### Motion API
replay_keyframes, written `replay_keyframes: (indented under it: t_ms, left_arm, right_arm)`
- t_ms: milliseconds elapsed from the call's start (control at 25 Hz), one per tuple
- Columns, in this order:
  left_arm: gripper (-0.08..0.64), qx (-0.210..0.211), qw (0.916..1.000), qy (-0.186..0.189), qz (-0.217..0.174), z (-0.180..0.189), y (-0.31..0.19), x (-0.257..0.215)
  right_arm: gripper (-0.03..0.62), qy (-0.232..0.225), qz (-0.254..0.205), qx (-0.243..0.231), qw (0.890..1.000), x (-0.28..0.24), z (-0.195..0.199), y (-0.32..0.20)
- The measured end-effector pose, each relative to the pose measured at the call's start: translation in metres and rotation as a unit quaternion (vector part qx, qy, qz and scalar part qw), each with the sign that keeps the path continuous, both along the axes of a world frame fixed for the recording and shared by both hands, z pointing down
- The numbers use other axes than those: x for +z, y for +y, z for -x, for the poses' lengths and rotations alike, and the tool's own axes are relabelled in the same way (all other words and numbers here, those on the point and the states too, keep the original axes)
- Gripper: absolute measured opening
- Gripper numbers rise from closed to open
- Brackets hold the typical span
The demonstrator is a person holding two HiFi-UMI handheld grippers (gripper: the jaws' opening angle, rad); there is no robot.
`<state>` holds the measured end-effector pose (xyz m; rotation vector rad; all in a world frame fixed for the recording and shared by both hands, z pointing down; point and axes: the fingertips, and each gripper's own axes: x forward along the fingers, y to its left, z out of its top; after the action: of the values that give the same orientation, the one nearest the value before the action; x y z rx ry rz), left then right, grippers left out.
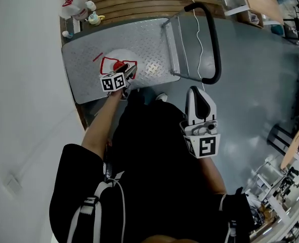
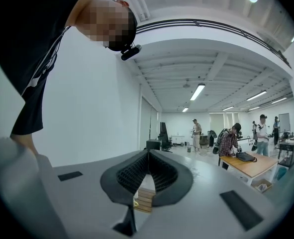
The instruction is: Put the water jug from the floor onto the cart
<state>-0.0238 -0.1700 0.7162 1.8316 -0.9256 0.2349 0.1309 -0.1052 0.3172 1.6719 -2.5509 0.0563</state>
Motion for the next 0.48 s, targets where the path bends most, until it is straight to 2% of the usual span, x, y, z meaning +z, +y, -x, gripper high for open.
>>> replay_keyframes:
  t_ms: [120,320,480]
  left_arm:
    - [0.268,-0.006,0.9985,0.025,-0.049,0.000,0.000,-0.041]
    - [0.268,-0.042,0.9900,0.011,-0.134,0.019,0.013,-0.110]
    - [0.258,-0.080,0.9826,0.029,-0.165,0.023,0.034,-0.173]
  right_arm:
    - [0.020,-0.008,0.001,-0.016,1.000,0.002,0.005,0.000]
    - [0.020,-0.044,0.000,-0.057,0.997,0.007,0.025,-0.008]
    - [0.020,-0.064,-0.007,-0.092,0.994,-0.002,0.035,-0.008]
